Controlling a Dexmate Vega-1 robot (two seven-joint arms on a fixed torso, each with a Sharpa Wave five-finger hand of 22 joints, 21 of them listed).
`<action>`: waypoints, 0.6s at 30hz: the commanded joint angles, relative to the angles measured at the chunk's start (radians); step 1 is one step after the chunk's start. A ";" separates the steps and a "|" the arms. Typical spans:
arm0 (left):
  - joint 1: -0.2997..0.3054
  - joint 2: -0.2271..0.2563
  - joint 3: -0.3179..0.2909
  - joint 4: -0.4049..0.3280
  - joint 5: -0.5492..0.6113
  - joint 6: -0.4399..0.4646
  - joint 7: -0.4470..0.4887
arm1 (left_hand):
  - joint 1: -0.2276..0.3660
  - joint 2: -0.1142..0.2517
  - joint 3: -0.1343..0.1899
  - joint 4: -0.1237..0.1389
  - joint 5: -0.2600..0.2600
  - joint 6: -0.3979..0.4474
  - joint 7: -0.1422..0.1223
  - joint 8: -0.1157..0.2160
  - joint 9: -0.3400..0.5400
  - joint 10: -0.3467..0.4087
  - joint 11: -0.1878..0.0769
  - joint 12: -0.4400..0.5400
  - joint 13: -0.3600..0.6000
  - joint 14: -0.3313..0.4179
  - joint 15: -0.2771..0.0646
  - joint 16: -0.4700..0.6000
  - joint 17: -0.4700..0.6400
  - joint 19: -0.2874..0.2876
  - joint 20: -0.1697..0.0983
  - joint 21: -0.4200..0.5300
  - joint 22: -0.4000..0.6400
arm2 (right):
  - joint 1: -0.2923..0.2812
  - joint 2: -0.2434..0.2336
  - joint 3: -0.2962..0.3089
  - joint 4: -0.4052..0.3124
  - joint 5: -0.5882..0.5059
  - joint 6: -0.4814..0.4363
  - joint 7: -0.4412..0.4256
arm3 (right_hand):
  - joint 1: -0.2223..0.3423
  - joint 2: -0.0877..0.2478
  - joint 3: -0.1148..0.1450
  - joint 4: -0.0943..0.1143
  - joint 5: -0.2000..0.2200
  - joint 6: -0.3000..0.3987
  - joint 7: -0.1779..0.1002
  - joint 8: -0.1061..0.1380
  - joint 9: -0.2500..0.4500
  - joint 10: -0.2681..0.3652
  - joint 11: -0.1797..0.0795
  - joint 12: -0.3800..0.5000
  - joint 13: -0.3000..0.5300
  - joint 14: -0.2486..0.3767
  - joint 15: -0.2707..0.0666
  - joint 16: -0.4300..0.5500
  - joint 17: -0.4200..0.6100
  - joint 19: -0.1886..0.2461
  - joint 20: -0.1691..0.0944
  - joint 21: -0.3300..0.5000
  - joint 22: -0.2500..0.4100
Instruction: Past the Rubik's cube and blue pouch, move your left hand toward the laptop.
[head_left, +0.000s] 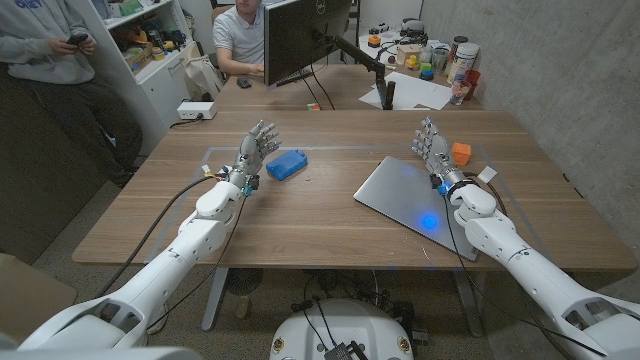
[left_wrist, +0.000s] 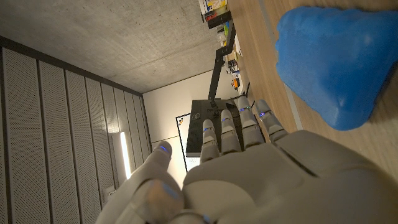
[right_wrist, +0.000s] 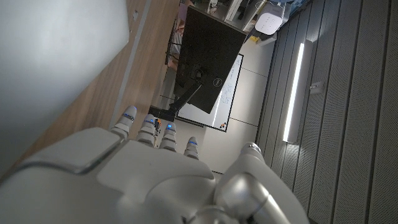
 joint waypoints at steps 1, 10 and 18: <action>0.002 -0.003 0.007 -0.011 0.012 -0.004 0.011 | 0.001 0.015 0.008 0.001 0.007 0.007 0.001 0.007 0.001 0.007 0.002 0.003 0.004 -0.003 0.008 0.005 0.005 0.000 0.008 0.016 0.003 | 0.002 -0.002 0.005 0.010 0.008 0.009 0.015 | -0.003 0.009 0.008 0.000 0.004 -0.003 -0.008 0.005 0.002 -0.007 0.005 0.004 0.002 -0.002 0.008 0.005 0.001 -0.051 0.009 0.006 0.004; 0.019 0.055 0.047 -0.147 0.194 0.034 0.156 | 0.001 0.015 0.008 0.001 0.007 0.007 0.001 0.007 0.001 0.007 0.002 0.003 0.004 -0.003 0.008 0.005 0.005 0.000 0.008 0.016 0.003 | 0.002 -0.002 0.005 0.011 0.010 0.012 0.022 | -0.004 0.009 0.007 0.000 0.004 -0.002 -0.008 0.006 0.002 -0.006 0.005 0.005 0.002 -0.002 0.008 0.005 0.001 -0.049 0.009 0.004 0.005; 0.014 0.081 0.091 -0.250 0.354 0.055 0.222 | 0.001 0.015 0.008 0.001 0.007 0.007 0.001 0.007 0.001 0.007 0.002 0.003 0.004 -0.003 0.008 0.005 0.005 0.000 0.008 0.016 0.003 | 0.005 0.000 0.001 0.014 0.009 0.015 0.029 | -0.004 0.009 0.007 0.000 0.004 0.001 -0.008 0.006 0.001 -0.007 0.005 0.004 0.002 -0.003 0.008 0.005 0.001 -0.049 0.009 0.001 0.006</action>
